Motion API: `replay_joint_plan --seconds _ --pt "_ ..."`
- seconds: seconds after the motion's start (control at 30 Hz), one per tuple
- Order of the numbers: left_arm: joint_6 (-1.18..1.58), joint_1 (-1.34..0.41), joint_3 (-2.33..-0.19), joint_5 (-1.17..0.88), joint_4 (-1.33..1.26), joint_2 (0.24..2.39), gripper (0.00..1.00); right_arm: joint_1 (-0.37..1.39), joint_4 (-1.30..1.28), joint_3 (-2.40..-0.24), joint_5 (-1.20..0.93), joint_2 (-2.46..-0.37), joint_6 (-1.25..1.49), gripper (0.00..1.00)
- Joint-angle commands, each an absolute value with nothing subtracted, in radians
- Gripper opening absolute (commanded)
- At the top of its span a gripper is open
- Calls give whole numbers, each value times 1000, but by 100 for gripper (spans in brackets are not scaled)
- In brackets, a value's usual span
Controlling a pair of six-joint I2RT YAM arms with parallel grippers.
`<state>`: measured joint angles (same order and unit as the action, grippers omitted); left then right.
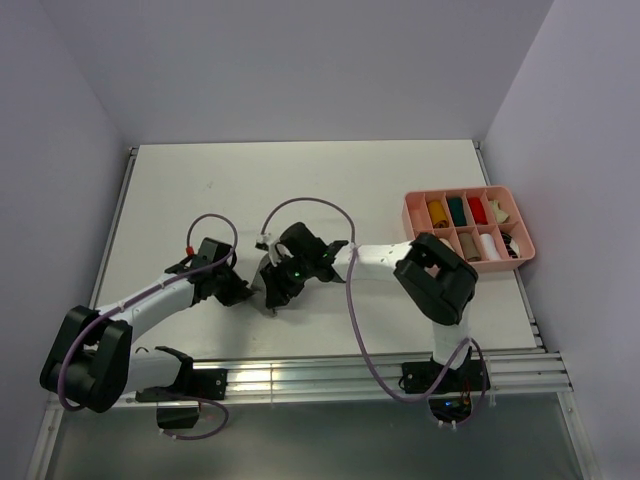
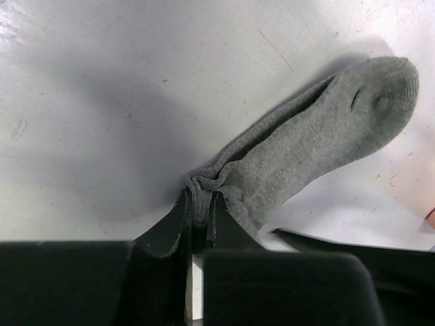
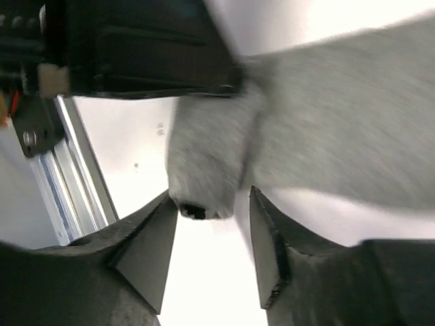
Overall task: Roll the socks
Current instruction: Roll the sock at the center of the board.
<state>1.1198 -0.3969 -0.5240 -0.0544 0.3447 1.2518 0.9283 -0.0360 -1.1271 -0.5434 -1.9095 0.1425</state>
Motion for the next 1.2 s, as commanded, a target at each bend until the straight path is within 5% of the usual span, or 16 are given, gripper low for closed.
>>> replay_joint_plan --seconds 0.0,0.4,0.7,0.8,0.93,1.17 --pt "1074 -403 -500 -5 408 1278 1 856 43 -1109 -393 -1799 286 54" --pt "1034 -403 -509 -5 403 1256 0 698 57 -1150 -344 -1884 413 59" --pt "1020 -403 -522 -3 402 1278 1 699 72 -1212 -514 -2008 388 54" --pt "1008 -403 -537 -5 408 1299 1 698 74 -1192 -511 -2022 393 39" --pt "986 -403 -568 34 423 1313 0 664 98 -1132 -503 -1990 413 0" --pt "904 -403 -652 63 479 1361 1 588 57 -1055 -430 -1924 414 0"
